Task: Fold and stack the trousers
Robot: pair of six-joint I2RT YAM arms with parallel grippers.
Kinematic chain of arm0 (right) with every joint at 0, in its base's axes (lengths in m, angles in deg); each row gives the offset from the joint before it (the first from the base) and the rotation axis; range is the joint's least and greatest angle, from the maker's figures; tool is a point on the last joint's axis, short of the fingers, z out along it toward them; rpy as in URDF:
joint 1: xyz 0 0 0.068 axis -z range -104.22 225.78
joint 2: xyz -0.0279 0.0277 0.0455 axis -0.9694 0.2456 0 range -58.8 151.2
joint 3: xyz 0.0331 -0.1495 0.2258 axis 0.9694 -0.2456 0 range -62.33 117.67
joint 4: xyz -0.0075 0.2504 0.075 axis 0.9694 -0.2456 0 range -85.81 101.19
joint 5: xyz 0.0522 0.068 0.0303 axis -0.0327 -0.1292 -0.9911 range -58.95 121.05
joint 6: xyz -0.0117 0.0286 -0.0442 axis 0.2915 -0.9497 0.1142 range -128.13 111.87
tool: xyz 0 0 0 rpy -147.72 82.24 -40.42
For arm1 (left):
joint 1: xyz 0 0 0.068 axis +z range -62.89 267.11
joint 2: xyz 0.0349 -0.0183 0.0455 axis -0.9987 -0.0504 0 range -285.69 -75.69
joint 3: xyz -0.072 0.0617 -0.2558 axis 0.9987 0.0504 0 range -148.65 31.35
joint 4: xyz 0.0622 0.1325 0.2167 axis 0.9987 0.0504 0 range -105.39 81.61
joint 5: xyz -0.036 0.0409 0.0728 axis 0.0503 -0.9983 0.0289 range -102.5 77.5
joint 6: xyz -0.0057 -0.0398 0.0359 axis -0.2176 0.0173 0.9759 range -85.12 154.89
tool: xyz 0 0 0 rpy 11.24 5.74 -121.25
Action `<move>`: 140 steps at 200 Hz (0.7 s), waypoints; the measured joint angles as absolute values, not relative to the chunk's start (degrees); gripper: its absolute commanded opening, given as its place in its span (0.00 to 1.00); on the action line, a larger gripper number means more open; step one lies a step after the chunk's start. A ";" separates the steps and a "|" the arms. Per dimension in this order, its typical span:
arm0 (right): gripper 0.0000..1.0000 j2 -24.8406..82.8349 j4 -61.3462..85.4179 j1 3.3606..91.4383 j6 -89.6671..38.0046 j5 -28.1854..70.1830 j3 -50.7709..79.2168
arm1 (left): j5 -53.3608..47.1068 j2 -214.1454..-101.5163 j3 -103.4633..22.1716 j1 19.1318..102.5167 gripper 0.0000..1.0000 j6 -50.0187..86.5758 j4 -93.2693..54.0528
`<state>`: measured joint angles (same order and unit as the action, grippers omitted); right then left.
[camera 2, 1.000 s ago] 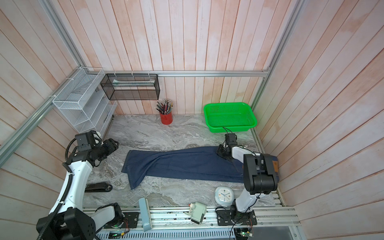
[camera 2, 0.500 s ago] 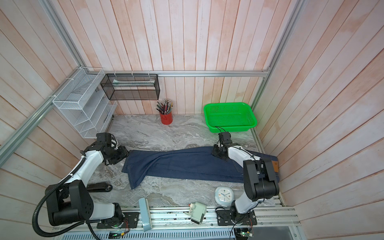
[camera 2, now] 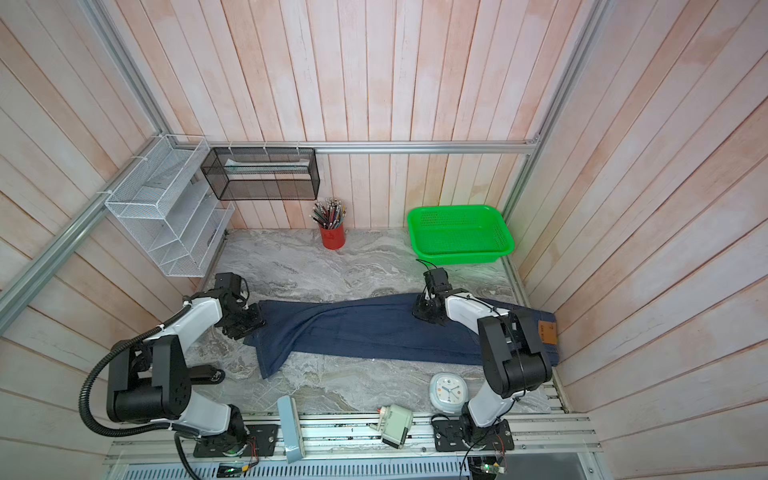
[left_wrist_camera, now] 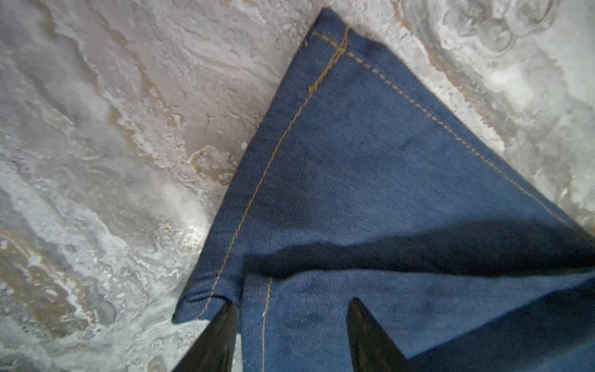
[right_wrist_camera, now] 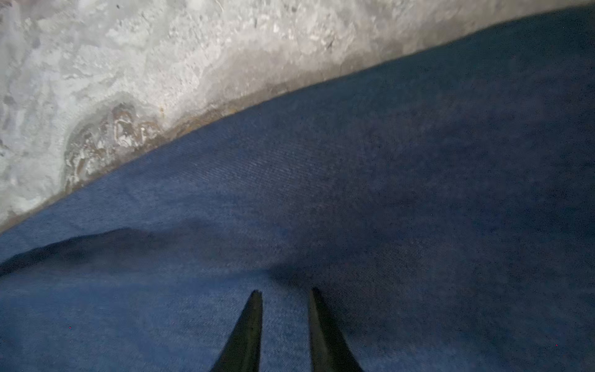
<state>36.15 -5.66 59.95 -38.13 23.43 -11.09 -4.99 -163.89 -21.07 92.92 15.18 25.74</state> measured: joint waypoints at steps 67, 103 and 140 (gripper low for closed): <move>0.23 36.74 -4.23 59.95 -38.09 22.56 -11.72 | -7.04 -168.96 -21.11 92.17 0.23 15.07 25.45; 0.23 37.09 -3.38 59.95 -37.89 22.14 -11.72 | -7.13 -168.85 -21.09 91.52 0.00 14.50 25.39; 0.22 37.51 -2.46 59.95 -37.61 22.10 -11.70 | -9.78 -164.70 -23.89 91.08 0.00 14.37 29.54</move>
